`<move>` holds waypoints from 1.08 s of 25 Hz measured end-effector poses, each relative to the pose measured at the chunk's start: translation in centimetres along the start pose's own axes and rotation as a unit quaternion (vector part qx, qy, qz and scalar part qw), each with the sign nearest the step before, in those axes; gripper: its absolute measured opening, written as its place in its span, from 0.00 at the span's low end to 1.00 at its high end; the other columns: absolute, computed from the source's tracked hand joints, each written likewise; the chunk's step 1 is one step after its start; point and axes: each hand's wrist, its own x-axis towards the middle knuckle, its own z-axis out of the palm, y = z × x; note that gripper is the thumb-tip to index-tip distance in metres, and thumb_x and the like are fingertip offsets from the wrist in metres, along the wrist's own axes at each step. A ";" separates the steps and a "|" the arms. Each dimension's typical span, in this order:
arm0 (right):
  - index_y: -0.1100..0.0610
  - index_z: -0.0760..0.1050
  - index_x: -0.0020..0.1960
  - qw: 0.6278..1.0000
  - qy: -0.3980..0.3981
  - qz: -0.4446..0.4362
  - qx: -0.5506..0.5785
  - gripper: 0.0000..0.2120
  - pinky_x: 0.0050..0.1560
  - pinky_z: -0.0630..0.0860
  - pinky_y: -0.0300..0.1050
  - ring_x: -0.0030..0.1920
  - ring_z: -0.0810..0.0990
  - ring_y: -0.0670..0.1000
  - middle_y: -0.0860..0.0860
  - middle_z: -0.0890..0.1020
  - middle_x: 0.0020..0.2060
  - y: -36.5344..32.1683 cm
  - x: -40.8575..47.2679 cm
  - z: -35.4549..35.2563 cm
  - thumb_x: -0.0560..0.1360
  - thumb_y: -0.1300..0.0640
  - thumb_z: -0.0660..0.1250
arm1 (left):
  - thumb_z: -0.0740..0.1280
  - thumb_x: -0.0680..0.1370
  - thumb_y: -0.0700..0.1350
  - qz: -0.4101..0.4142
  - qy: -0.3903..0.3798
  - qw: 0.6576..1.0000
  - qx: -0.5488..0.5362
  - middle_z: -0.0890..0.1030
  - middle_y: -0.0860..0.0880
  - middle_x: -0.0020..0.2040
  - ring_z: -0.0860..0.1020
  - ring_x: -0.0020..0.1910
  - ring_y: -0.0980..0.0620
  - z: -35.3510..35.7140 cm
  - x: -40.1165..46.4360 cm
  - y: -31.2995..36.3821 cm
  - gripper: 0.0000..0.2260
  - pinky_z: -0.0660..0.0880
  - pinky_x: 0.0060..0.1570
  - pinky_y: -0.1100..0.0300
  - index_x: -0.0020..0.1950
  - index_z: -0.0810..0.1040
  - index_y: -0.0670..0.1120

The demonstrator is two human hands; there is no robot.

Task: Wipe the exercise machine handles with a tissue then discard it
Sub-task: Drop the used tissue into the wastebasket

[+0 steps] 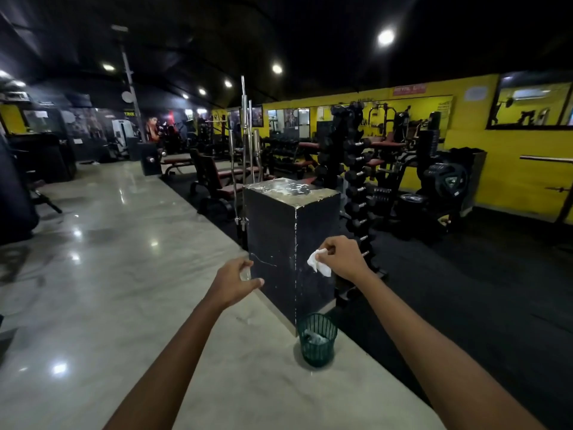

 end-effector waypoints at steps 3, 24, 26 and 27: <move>0.56 0.79 0.38 1.000 -0.004 -0.001 -0.005 0.03 0.38 0.77 0.48 0.38 0.80 0.50 0.50 0.81 0.34 2.2 7.0 0.9 0.69 0.58 0.67 | 0.74 0.71 0.47 -0.006 0.002 1.000 -0.016 0.76 0.45 0.65 0.74 0.64 0.48 2.1 6.9 -0.6 0.25 0.70 0.58 0.60 0.66 0.73 0.43; 0.54 0.76 0.34 0.977 -0.066 0.200 -0.008 0.05 0.35 0.74 0.45 0.37 0.79 0.51 0.49 0.79 0.31 27.7 39.4 16.0 0.69 0.58 0.66 | 0.76 0.70 0.43 -0.029 -0.158 0.985 -0.062 0.75 0.45 0.61 0.75 0.60 0.50 27.3 47.4 -12.3 0.24 0.72 0.59 0.60 0.64 0.75 0.42; 0.51 0.73 0.32 0.973 -0.083 0.216 -0.010 0.08 0.33 0.71 0.42 0.36 0.78 0.50 0.46 0.77 0.30 30.8 40.6 18.1 0.70 0.58 0.66 | 0.76 0.69 0.43 -0.040 -0.167 0.983 -0.060 0.76 0.45 0.60 0.76 0.60 0.49 30.3 49.0 -14.0 0.24 0.73 0.59 0.58 0.63 0.75 0.41; 0.50 0.72 0.32 0.970 -0.091 0.224 -0.010 0.09 0.32 0.69 0.41 0.35 0.76 0.49 0.46 0.76 0.30 32.8 41.5 19.5 0.70 0.58 0.67 | 0.76 0.69 0.42 -0.047 -0.168 0.983 -0.062 0.76 0.45 0.60 0.76 0.60 0.49 32.1 49.8 -15.1 0.24 0.73 0.59 0.58 0.63 0.75 0.41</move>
